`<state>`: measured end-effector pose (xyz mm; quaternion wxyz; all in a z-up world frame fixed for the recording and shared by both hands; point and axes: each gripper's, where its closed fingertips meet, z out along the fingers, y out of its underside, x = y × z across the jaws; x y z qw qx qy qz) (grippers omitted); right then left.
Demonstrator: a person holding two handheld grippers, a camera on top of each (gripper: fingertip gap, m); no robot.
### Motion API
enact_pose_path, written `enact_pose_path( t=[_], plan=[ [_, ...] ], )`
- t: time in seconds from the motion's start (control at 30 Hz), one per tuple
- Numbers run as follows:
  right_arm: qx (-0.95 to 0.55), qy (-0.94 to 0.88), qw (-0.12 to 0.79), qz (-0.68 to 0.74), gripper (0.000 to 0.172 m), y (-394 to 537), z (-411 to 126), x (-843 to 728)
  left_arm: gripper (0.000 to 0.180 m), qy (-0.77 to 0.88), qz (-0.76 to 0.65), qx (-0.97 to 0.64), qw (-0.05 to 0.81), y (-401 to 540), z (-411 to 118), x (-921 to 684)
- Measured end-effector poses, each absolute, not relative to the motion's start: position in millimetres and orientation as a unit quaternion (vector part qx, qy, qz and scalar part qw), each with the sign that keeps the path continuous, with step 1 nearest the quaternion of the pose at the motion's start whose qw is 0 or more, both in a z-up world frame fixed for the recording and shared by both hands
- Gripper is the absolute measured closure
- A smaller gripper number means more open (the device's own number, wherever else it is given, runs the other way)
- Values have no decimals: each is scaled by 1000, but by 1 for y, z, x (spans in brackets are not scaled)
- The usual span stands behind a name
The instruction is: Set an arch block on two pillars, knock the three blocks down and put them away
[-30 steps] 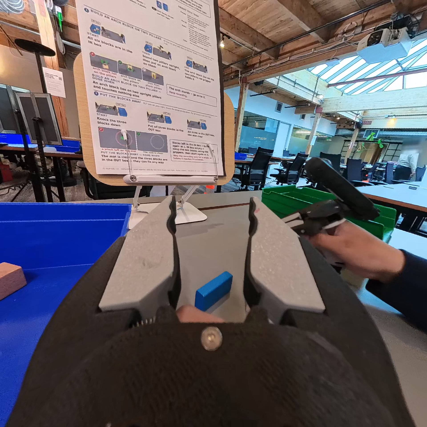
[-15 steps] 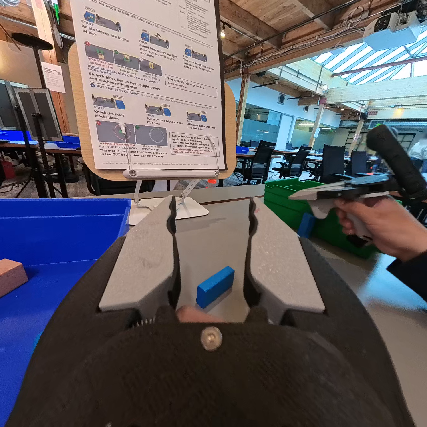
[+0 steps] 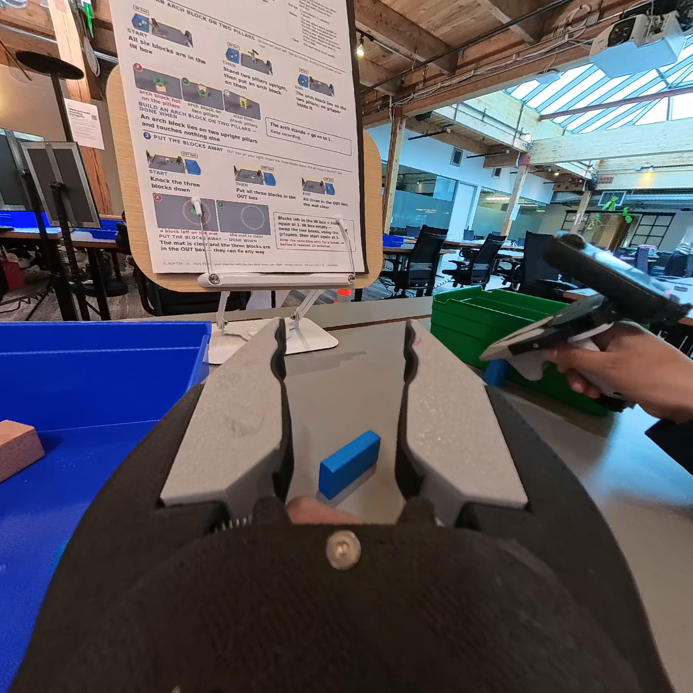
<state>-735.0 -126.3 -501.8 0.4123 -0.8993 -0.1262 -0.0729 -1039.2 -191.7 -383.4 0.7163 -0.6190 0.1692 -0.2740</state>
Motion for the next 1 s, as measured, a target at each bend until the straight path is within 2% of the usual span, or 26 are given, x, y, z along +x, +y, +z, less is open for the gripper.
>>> enact_pose_path(
  t=[0.1,0.2,0.4,0.47,0.67,0.87,1.0],
  plan=[
    [-871,-90,472,-105,172,-124,-470,-722,119,167,-277,-617,717,-192,-382,-1040],
    [-870,-59,464,-158,172,-131,-462,-701,119,167,-277,-617,717,-192,-382,-1040],
    [-918,-79,360,-143,172,-140,-509,-706,119,169,-276,-617,718,-192,-382,-1040],
    [-931,-118,344,-35,172,-142,-528,-743,119,166,-278,-616,718,-192,-381,-1041],
    [-887,-74,448,-86,172,-134,-478,-722,119,168,-277,-617,718,-192,-381,-1040],
    [-928,-93,331,-143,172,-150,-524,-705,119,173,-275,-619,715,-192,-383,-1038],
    [-931,-112,330,-105,172,-151,-528,-725,119,172,-277,-619,714,-192,-384,-1038]
  ],
)
